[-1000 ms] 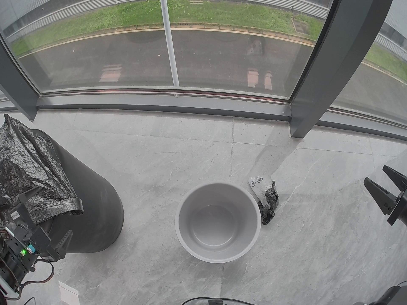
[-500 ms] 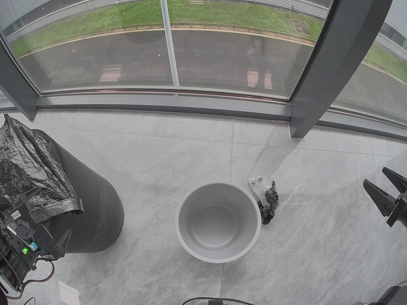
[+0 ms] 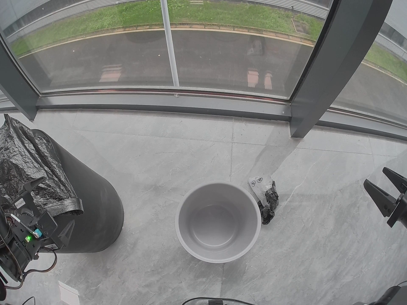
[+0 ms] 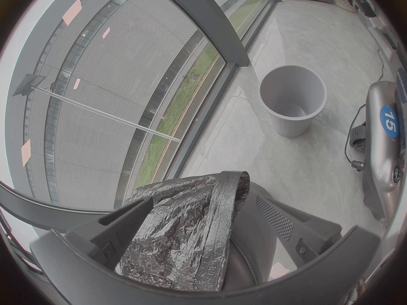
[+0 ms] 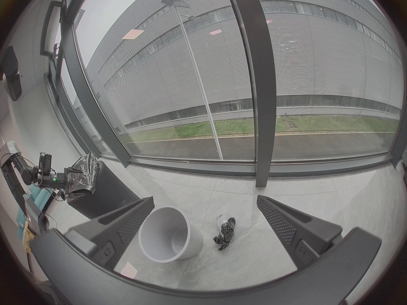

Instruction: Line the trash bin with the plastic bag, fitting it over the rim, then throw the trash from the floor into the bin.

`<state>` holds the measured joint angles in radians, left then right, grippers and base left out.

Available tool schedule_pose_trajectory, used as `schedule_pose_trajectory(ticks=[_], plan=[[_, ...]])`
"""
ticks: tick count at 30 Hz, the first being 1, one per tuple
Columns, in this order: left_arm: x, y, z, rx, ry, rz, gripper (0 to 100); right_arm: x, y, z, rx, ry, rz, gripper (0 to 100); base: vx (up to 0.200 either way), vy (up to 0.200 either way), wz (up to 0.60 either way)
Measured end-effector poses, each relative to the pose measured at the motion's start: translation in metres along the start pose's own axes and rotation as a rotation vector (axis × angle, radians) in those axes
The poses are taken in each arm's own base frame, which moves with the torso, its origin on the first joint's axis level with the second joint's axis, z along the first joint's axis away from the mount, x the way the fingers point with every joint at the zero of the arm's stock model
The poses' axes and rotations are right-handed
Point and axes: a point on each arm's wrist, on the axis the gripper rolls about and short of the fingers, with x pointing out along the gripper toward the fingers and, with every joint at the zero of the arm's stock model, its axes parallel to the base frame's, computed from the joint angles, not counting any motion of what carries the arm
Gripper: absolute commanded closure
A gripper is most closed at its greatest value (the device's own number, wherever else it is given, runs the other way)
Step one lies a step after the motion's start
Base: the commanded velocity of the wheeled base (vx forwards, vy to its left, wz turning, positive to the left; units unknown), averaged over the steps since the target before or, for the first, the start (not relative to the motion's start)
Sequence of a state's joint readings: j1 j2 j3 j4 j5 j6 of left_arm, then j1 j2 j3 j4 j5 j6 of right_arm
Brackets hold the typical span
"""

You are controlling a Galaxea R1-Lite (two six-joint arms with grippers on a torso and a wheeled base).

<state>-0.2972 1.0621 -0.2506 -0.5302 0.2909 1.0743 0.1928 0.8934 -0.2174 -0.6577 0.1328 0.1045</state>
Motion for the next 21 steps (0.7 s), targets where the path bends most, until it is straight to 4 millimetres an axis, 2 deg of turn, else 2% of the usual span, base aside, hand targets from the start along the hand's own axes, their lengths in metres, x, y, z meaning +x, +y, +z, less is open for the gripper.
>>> schedule_pose_trajectory(ticks=[10, 21], plan=[[0.017, 0.007, 0.01, -0.025, -0.045, 0.077, 0, 0.0, 0.0, -0.001, 0.001, 0.003, 0.0, 0, 0.0, 0.0, 0.0], [0.037, -0.003, 0.01, 0.013, 0.005, 0.062, 0, 0.001, -0.001, -0.002, 0.003, 0.011, -0.004, 0, 0.0, 0.0, 0.0]])
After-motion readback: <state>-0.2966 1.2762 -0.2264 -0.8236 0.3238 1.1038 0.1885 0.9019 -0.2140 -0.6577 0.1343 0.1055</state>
